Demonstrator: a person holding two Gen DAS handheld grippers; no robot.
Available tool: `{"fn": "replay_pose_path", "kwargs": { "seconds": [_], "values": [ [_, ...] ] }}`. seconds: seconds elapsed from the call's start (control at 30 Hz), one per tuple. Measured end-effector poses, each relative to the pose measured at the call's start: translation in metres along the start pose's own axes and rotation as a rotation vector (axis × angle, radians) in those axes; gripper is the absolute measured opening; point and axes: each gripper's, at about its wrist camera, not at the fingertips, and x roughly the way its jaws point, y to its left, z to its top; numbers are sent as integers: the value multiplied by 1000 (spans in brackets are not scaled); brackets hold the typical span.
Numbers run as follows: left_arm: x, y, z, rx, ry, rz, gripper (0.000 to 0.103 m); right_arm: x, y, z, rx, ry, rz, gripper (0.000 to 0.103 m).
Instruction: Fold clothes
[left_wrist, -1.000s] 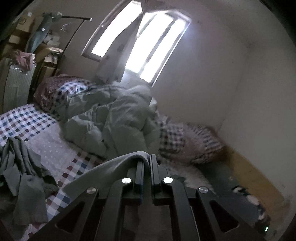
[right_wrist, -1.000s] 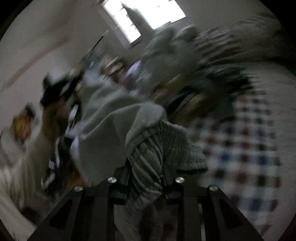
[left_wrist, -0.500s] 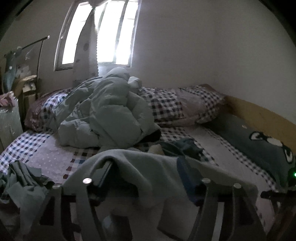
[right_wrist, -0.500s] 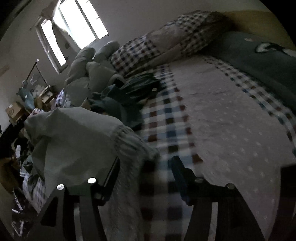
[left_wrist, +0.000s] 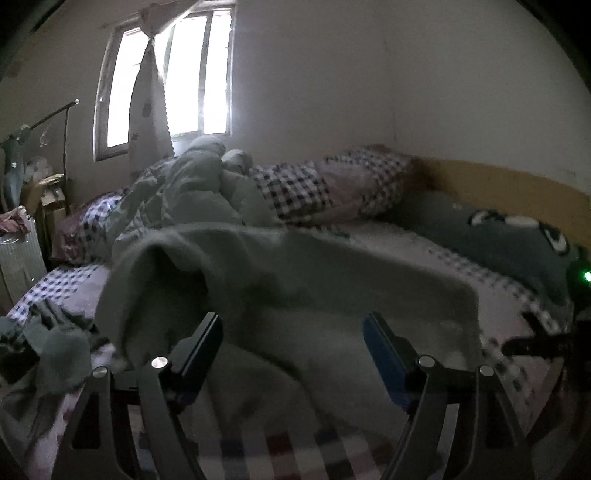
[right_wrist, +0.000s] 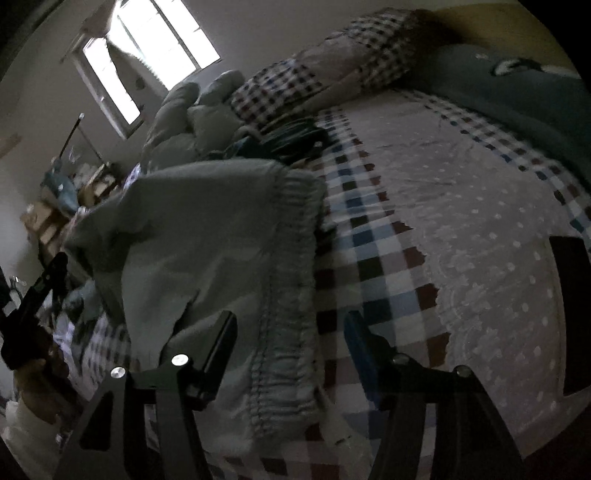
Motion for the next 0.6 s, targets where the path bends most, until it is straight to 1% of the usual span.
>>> {"fn": "replay_pose_path", "kwargs": {
  "seconds": [0.03, 0.17, 0.2, 0.33, 0.43, 0.6],
  "values": [
    [-2, -5, -6, -1, 12, -12, 82, 1, 4, -4, -16, 1, -3, 64],
    [-9, -35, -33, 32, 65, -63, 82, 14, 6, -14, -48, 62, 5, 64],
    [-10, -43, -39, 40, 71, -72, 82, 16, 3, -14, -39, 77, 21, 64],
    [-9, -74, -55, 77, 86, -111, 82, 14, -3, -15, -8, 77, 53, 64],
    [-10, -100, -60, 118, 69, -151, 82, 16, -5, -17, -2, 101, 56, 64],
    [-17, -147, -77, 229, 42, -207, 82, 25, -9, -22, 1, 160, 55, 64]
  ]
}}
